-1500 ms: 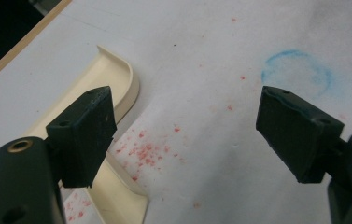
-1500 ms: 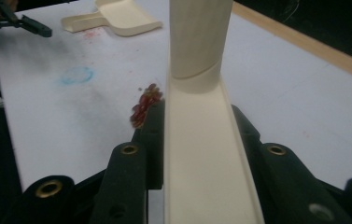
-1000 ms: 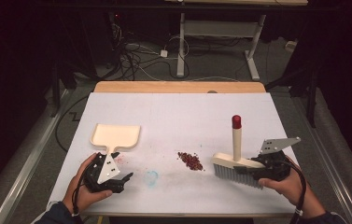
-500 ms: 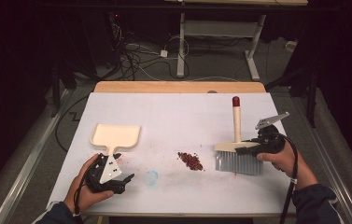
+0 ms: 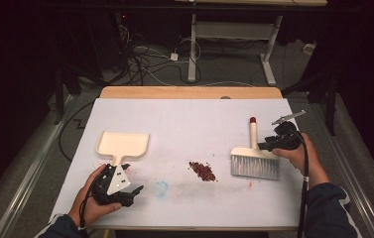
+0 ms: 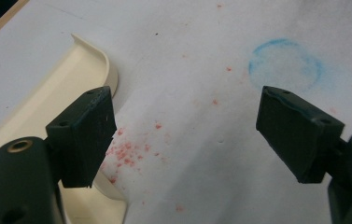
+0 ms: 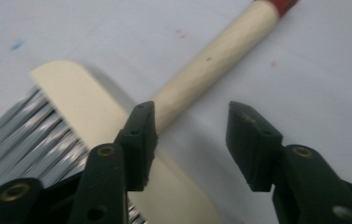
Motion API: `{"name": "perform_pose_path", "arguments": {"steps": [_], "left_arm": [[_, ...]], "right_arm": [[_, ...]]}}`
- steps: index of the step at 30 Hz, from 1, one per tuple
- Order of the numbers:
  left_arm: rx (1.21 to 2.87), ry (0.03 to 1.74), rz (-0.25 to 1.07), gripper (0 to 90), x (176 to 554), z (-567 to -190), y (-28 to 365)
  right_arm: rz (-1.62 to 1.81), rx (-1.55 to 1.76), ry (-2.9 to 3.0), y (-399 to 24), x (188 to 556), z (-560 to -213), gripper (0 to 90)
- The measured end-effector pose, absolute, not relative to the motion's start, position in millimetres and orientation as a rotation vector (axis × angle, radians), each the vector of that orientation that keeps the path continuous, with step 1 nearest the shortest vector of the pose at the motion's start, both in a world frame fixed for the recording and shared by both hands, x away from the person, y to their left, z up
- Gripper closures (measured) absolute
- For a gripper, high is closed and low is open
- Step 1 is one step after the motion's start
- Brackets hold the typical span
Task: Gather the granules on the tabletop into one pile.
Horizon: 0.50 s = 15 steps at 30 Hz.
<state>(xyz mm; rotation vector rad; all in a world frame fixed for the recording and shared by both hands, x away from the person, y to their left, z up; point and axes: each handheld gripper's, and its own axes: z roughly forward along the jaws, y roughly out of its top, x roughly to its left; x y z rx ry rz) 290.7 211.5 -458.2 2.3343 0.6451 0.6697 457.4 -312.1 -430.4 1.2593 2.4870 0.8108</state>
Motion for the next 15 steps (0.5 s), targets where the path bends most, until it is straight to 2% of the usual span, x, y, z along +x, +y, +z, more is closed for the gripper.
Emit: {"name": "perform_pose_path", "arguments": {"steps": [6, 15], "left_arm": [[2.338, 0.64, 0.667, 19.0, 290.8, -459.0, 209.6], [2.339, 0.638, 0.668, 19.0, 291.0, -458.5, 210.9]], "right_arm": [[0.739, 1.272, 2.389, -300.3, 460.7, -443.3, 68.1], [0.69, 1.295, 2.336, -290.6, 463.7, -453.1, 61.4]]}}
